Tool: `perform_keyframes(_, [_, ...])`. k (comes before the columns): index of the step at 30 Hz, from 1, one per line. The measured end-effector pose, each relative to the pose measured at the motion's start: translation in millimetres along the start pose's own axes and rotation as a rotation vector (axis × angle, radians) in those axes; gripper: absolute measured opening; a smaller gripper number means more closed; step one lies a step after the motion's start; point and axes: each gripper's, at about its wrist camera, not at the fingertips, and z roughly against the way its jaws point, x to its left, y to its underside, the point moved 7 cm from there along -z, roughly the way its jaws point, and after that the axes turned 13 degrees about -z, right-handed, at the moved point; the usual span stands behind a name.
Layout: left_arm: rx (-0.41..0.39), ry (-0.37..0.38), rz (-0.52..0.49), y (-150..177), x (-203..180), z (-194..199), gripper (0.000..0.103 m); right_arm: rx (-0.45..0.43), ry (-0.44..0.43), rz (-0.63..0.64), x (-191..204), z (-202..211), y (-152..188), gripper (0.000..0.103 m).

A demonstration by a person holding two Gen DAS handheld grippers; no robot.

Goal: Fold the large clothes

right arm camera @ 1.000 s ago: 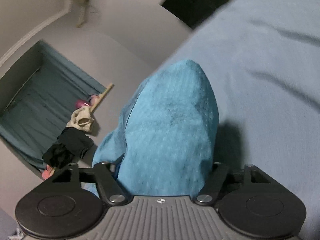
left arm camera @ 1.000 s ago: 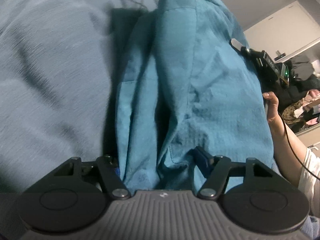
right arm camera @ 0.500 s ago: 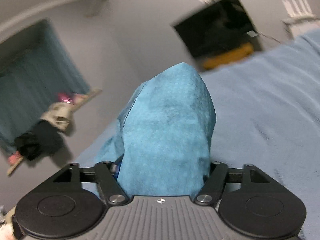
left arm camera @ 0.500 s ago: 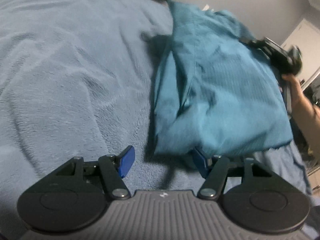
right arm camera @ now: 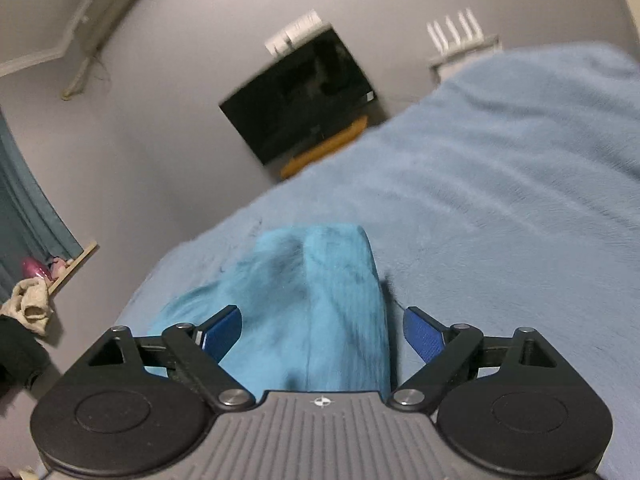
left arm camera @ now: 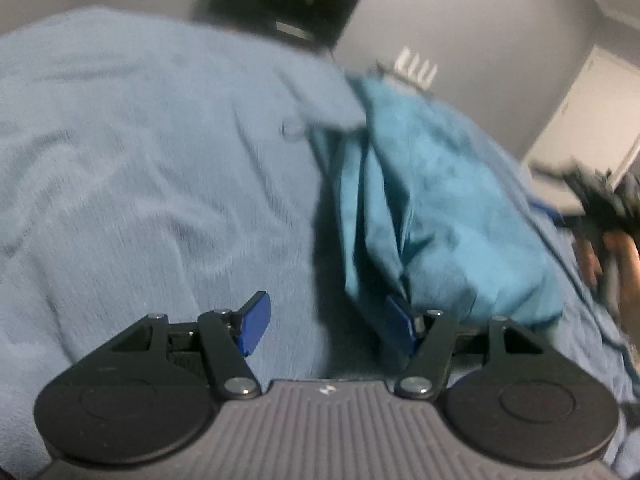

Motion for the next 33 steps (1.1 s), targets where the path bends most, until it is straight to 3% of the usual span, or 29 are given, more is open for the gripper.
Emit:
perform_keyframes(6, [-0.157, -0.124, 0.017, -41.5, -20.4, 17.2, 0.062, -0.023, 0.12, 0.142, 12.6, 82.3, 78.0, 0.083])
perform_keyframes(9, [-0.2, -0.164, -0.048, -62.3, -49.9, 14.3, 0.062, -0.029, 0.147, 0.207, 17.3, 106.7, 117.0, 0.075])
perform_keyframes(11, [-0.191, -0.161, -0.084, -68.5, -72.7, 3.4, 0.062, -0.048, 0.156, 0.284, 37.3, 112.6, 139.3, 0.061])
perform_keyframes(15, [-0.157, -0.139, -0.094, -67.5, -106.2, -34.1, 0.062, -0.088, 0.156, 0.569, 72.7, 98.0, 172.3, 0.046])
perform_keyframes(19, [-0.023, -0.172, -0.118, -40.0, -108.1, -74.7, 0.059, -0.067, 0.168, 0.728, 78.9, 85.2, 200.5, 0.046])
perform_keyframes(22, [0.047, -0.185, -0.19, -17.4, -99.0, -90.8, 0.057, -0.007, 0.184, 0.692, 58.6, 77.0, 205.3, 0.054])
perform_keyframes(27, [0.054, -0.202, -0.212, -10.9, -95.9, -88.9, 0.057, 0.007, 0.295, 0.601, 20.9, 80.5, 192.6, 0.056])
perform_keyframes(30, [0.069, -0.226, -0.232, -6.2, -95.9, -84.5, 0.057, 0.042, 0.273, 0.449, 8.2, 87.8, 187.1, 0.056])
perform_keyframes(33, [0.077, -0.249, -0.213, -1.2, -93.2, -69.3, 0.057, 0.036, 0.288, 0.465, 13.9, 90.7, 193.2, 0.056])
